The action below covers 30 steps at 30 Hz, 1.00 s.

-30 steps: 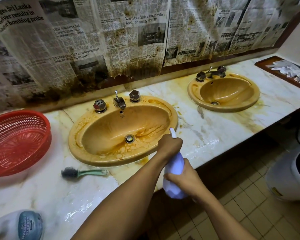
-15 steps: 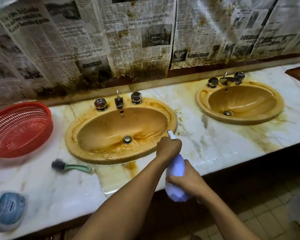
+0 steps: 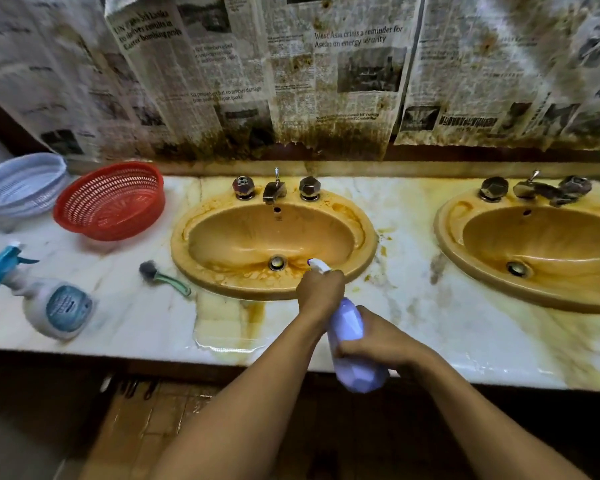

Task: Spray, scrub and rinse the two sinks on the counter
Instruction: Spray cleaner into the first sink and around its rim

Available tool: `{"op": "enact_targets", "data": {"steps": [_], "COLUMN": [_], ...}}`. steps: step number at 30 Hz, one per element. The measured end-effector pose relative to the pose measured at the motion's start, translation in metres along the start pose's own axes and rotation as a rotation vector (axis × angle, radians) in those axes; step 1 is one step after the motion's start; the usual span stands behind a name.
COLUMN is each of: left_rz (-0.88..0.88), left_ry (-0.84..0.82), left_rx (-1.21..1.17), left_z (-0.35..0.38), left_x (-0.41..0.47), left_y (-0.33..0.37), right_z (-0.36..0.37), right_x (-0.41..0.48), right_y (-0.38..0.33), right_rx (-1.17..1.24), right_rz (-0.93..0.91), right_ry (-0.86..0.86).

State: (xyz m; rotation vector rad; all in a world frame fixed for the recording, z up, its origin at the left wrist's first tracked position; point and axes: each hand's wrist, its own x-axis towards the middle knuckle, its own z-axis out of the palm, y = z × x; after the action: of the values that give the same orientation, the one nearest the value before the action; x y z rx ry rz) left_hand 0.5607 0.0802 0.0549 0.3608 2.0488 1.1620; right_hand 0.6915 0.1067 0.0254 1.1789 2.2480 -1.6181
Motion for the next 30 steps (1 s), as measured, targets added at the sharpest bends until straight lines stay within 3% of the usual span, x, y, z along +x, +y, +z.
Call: {"op": "enact_targets", "data": {"steps": [4,11,17,22,30], "left_rz": [-0.105,-0.189,-0.243,-0.255,-0.308], "left_ry": [0.173,0.186,0.403,0.433,0.631], "left_rx": [-0.02,-0.158,-0.154,-0.306,-0.239], "left_z": [-0.008,-0.006,-0.001,0.022,0.037], "left_x": [0.008,0.009,0.002,-0.002,0.001], "left_y": [-0.002,-0.007,0.003,0.015,0.034], "right_z": [-0.002,-0.015,-0.035,-0.06,-0.087], "right_x": [0.013,0.027,0.043,0.051,0.064], "right_y": [-0.007,-0.007,-0.005,0.001,0.0], "right_rx": [-0.119,-0.046,-0.146,-0.154,-0.209], "right_rz": [-0.06,-0.08,-0.153,-0.185,-0.27], "right_ry": [-0.048,-0.195,-0.318,-0.393,-0.428]}}
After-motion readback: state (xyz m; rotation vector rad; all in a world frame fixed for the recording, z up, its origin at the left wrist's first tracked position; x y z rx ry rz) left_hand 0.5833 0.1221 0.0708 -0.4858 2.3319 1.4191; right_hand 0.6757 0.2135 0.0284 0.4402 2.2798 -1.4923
